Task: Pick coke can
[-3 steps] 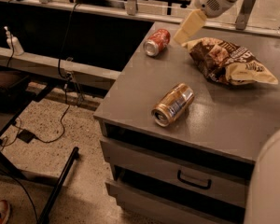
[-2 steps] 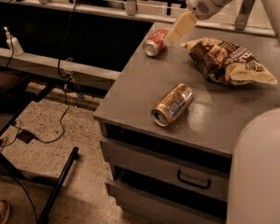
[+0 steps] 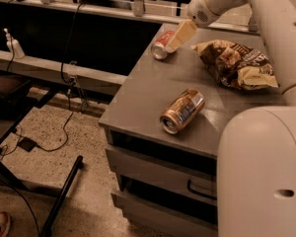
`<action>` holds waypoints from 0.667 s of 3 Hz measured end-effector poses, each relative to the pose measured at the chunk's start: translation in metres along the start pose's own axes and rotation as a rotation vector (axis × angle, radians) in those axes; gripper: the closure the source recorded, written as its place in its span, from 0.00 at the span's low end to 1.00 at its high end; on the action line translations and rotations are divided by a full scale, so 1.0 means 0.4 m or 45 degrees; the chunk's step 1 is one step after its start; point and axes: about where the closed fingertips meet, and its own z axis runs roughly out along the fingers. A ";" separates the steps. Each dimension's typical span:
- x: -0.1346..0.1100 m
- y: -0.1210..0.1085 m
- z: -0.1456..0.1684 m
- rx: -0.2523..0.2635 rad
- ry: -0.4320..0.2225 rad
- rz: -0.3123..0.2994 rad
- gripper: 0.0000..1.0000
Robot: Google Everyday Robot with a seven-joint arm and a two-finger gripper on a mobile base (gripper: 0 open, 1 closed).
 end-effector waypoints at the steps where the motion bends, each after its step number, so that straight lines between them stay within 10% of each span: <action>1: 0.003 0.006 0.070 -0.050 -0.011 -0.007 0.00; 2: 0.011 0.013 0.138 -0.091 -0.007 0.011 0.00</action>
Offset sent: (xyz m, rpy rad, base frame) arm 0.0355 0.0306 -0.0499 0.0330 0.0761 0.0396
